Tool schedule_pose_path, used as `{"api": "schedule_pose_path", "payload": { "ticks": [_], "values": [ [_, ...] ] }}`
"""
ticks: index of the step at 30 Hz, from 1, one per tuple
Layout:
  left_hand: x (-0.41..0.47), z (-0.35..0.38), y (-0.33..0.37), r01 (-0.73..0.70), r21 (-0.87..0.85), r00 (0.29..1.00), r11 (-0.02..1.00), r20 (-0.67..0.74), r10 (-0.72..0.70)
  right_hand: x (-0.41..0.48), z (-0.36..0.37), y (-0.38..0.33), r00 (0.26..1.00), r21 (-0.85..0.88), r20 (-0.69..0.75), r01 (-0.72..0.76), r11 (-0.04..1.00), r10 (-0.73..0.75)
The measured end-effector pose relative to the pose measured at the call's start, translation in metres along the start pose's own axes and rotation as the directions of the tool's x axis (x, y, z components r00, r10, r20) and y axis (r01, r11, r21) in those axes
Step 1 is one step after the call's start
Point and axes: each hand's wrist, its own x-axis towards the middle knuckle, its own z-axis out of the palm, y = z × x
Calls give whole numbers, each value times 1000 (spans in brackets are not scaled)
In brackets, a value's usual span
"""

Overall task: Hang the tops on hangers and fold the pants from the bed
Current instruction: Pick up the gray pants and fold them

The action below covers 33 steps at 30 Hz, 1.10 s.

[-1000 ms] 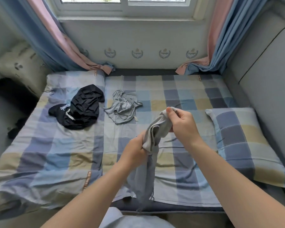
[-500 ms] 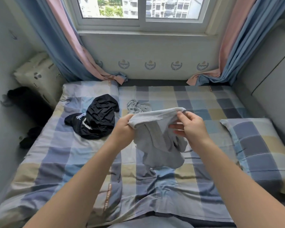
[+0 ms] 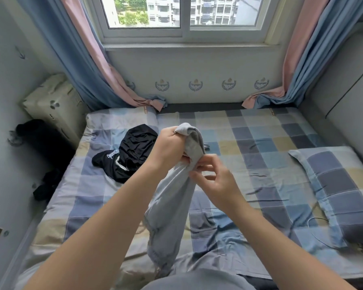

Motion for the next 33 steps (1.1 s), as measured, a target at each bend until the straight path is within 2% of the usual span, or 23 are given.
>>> {"api": "schedule_pose_path", "payload": {
  "ticks": [5,9,15,22,25,29,33],
  "values": [
    [-7,-12,17,-43,-77,999,996,30,45,14,34,-9,1000,-44,-7,-14,999,14],
    [-12,-15,23,-83,-109,997,991,-19,81,27,48,0,996,-199,-82,-56,978,40],
    [-13,-25,21,-108,-159,993,981,-70,98,20,37,52,960,-330,-57,-278,902,275],
    [-4,-26,15,-135,-294,980,946,-178,84,3,-21,109,891,-452,-123,-442,775,436],
    [5,-23,8,-84,-321,983,943,-181,26,8,-44,110,870,-400,-170,-490,774,463],
    [10,-16,-15,54,-154,997,987,-43,-62,28,-61,88,875,-295,-175,-483,824,451],
    [4,-7,-43,197,52,971,979,129,-203,34,-58,63,859,44,-185,-479,877,478]
  ]
}}
